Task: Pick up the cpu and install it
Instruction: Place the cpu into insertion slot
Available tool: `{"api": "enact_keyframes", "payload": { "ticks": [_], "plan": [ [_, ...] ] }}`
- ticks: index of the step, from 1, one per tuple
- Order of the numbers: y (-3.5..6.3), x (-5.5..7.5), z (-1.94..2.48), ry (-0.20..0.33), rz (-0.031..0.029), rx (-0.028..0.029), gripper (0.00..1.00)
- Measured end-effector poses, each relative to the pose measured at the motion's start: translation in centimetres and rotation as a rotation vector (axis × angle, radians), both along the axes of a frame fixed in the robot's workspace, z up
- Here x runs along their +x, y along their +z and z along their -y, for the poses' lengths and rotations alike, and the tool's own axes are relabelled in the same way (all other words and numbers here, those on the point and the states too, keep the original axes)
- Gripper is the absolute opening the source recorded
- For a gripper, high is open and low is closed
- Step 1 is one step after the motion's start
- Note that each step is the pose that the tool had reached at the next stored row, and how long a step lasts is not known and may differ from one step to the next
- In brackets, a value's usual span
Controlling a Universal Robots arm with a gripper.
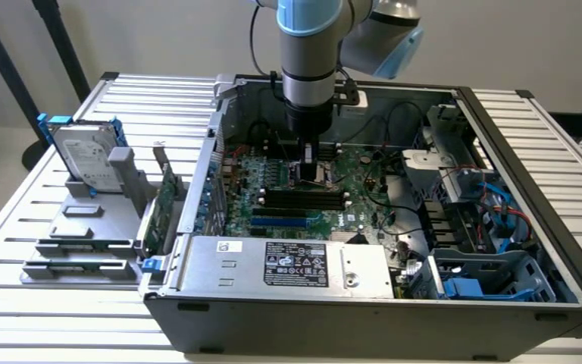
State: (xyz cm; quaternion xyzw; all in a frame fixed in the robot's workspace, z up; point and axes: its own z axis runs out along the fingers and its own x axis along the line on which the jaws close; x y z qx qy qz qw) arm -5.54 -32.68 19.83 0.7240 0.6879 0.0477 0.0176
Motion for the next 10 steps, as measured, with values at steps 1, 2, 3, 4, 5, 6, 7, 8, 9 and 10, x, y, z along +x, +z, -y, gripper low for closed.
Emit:
{"api": "enact_keyframes", "payload": {
  "ticks": [1, 2, 3, 4, 5, 6, 7, 8, 9, 10],
  "plan": [
    [-0.01, 0.00, 0.00, 0.000, 0.0001, 0.0001, 0.54],
    [-0.02, 0.00, 0.00, 0.000, 0.0002, 0.0002, 0.54],
    [-0.03, 0.00, 0.00, 0.000, 0.0001, 0.0001, 0.54],
    [-0.05, 0.00, 0.00, 0.000, 0.0000, 0.0001, 0.54],
    [-0.07, 0.00, 0.00, 0.000, 0.0000, 0.0000, 0.54],
    [-0.07, 0.00, 0.00, 0.000, 0.0000, 0.0000, 0.54],
    [-0.07, 0.00, 0.00, 0.000, 0.0000, -0.0001, 0.54],
    [-0.07, 0.00, 0.00, 0.000, -0.0001, -0.0002, 0.54],
    [-0.07, 0.00, 0.00, 0.000, -0.0003, -0.0003, 0.54],
    [-0.07, 0.00, 0.00, 0.000, -0.0006, -0.0005, 0.54]
  ]
}}
